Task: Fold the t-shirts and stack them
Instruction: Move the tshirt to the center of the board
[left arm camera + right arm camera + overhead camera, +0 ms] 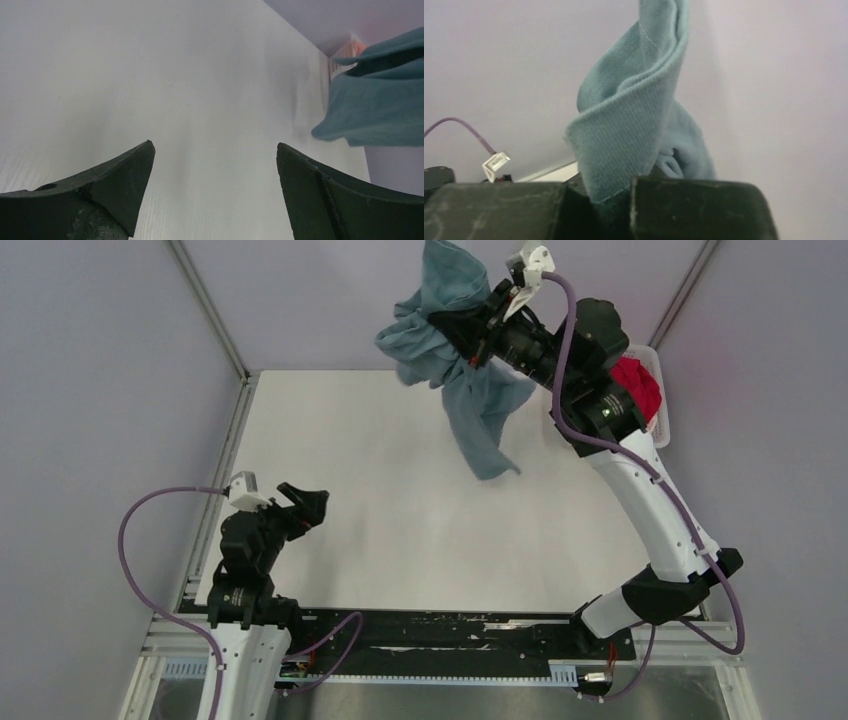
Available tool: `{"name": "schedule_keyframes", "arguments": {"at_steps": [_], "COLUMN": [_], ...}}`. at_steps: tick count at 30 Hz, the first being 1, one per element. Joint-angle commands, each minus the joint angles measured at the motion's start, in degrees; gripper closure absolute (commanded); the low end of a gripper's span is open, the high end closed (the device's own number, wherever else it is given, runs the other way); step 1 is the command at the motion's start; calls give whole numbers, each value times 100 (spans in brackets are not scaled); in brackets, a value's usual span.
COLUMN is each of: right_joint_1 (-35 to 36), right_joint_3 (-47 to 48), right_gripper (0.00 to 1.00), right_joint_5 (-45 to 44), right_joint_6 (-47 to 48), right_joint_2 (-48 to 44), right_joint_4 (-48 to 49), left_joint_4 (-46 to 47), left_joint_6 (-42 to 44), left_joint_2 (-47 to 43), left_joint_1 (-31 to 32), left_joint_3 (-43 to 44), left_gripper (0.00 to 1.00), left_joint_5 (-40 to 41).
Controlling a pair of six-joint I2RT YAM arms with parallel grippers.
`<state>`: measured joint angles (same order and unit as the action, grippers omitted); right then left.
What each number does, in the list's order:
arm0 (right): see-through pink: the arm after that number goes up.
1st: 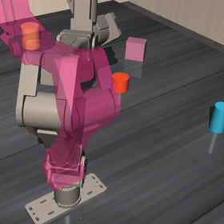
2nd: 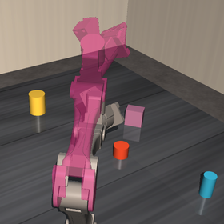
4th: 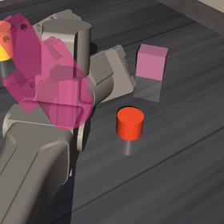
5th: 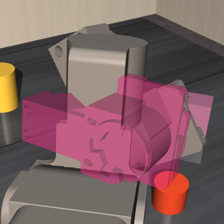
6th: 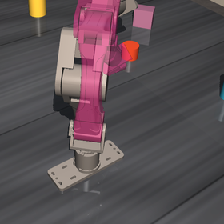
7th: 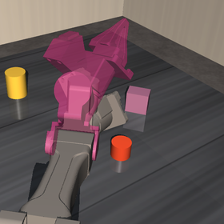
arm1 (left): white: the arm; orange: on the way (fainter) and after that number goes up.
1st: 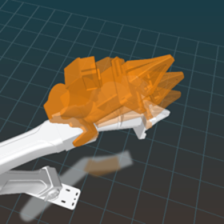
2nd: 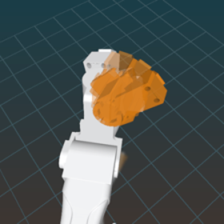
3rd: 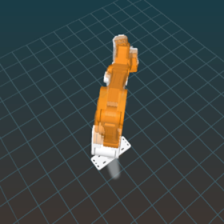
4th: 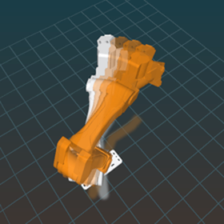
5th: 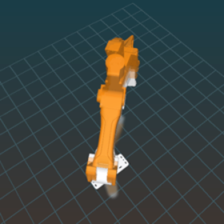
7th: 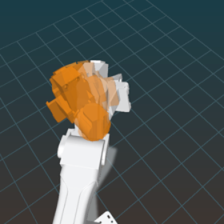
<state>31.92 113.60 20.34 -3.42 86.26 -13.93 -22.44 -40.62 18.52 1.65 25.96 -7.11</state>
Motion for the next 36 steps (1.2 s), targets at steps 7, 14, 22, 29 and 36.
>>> {"name": "schedule_keyframes", "arguments": {"at_steps": [7, 14, 22, 29, 36], "right_joint_1": [1088, 1076, -499, -1071, -1073], "right_joint_3": [-62, -3440, -6599, -6246, -5936], "right_gripper": [100, 100, 71, 0, 0], "right_joint_5": [-1616, -5185, -5852, -5824, -3802], "right_joint_6": [279, -534, -2788, -2409, -1040], "right_joint_2": [-218, -1587, -2345, -2445, -1799], "right_joint_4": [425, 444, -1262, -1917, -499], "left_joint_4": [-1305, -1373, -930, 134, -118], "left_joint_6": [-180, -273, -297, -451, -743], "left_joint_2": [-585, -656, 406, 1990, 4377], "left_joint_1": [11, 11, 11, 11, 11], "left_joint_3": [608, 614, 263, 24, 608], "left_gripper": [0, 0, 0, 0, 0], "left_joint_5": [684, 539, -75, -564, 442]}}
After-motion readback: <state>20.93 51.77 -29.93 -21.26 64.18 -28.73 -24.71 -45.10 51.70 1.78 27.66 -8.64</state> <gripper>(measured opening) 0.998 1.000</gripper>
